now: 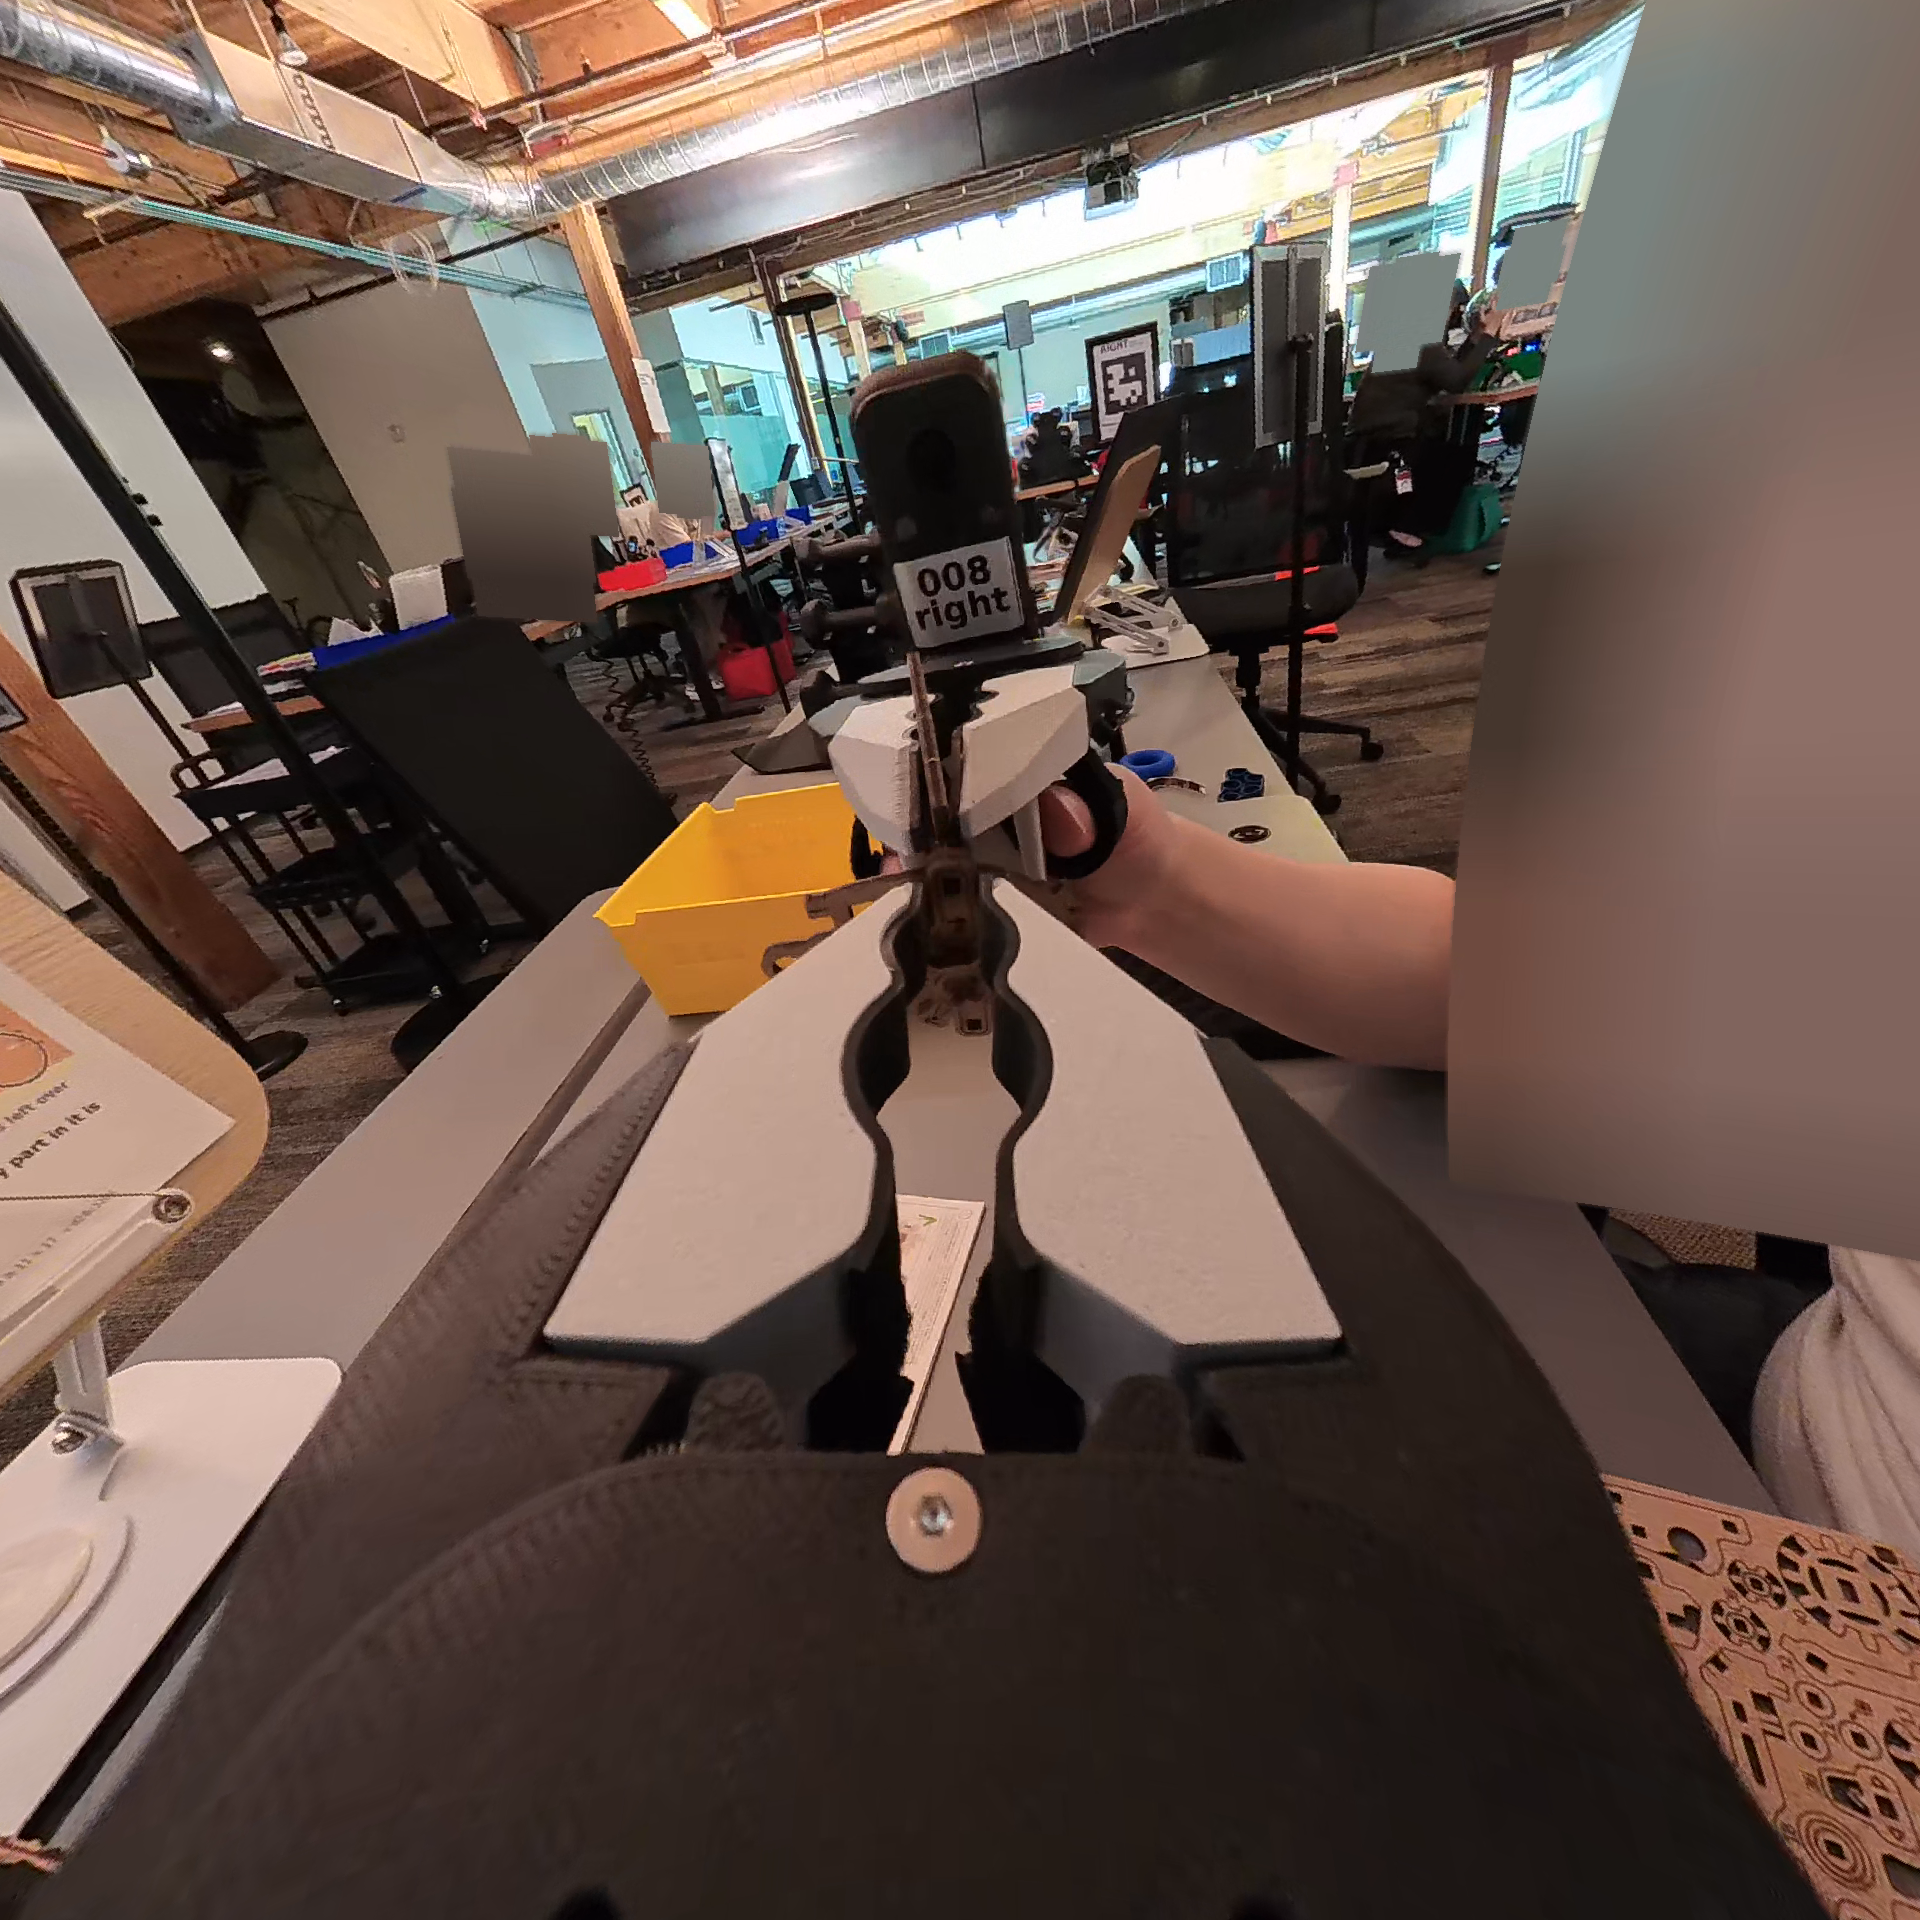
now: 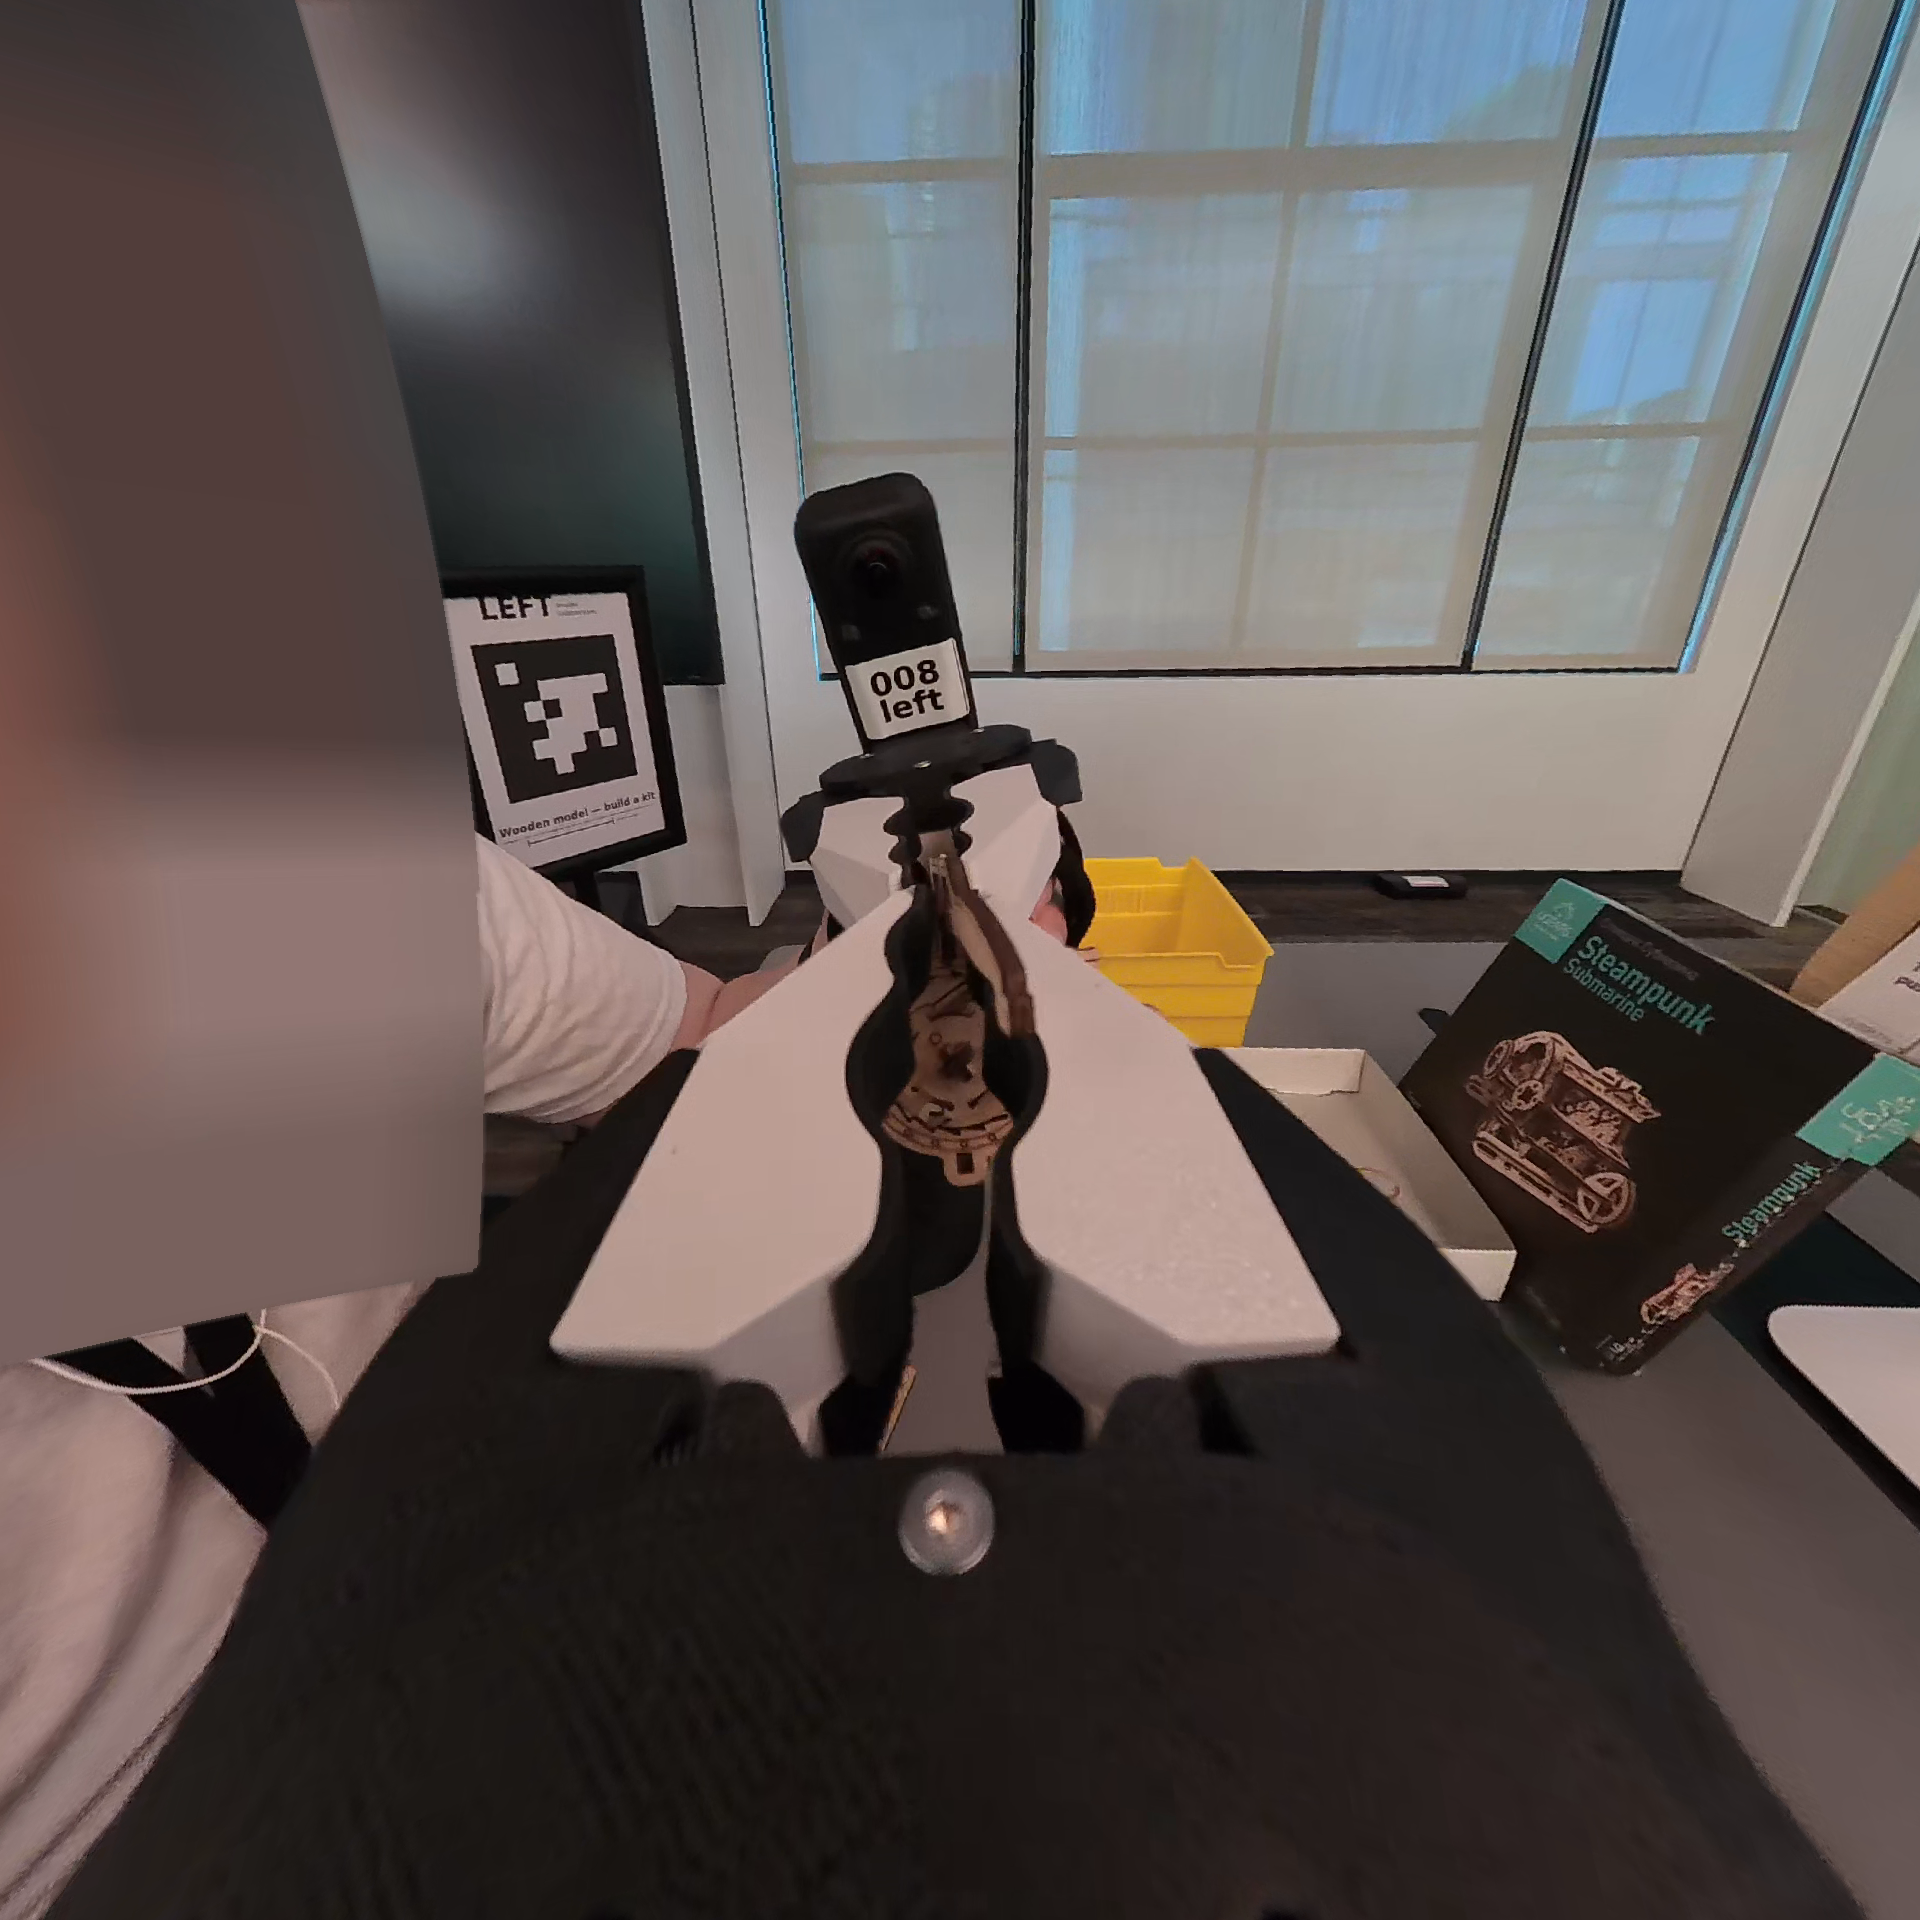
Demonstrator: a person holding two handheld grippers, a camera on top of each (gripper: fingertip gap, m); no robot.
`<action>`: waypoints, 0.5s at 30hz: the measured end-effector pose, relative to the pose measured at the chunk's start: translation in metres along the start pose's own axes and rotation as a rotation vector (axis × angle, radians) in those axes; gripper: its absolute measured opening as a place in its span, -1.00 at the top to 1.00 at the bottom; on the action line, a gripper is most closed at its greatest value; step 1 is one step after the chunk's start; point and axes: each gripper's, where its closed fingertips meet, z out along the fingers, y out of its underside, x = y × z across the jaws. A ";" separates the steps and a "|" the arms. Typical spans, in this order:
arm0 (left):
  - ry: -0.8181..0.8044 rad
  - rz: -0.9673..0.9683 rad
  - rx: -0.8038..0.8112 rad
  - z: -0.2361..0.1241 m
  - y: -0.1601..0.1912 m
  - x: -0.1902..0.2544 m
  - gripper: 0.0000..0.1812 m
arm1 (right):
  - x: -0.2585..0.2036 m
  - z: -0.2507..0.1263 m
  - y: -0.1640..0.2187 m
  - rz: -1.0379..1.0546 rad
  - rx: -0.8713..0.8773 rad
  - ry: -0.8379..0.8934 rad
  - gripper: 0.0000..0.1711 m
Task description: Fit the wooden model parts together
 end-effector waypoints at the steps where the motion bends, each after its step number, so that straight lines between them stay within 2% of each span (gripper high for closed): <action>1: 0.002 -0.002 -0.002 0.000 0.000 0.000 0.93 | 0.000 -0.001 0.000 0.007 -0.002 -0.005 0.97; 15: 0.015 -0.025 0.011 -0.002 -0.002 0.000 0.93 | 0.001 -0.007 0.004 0.046 -0.020 -0.050 0.94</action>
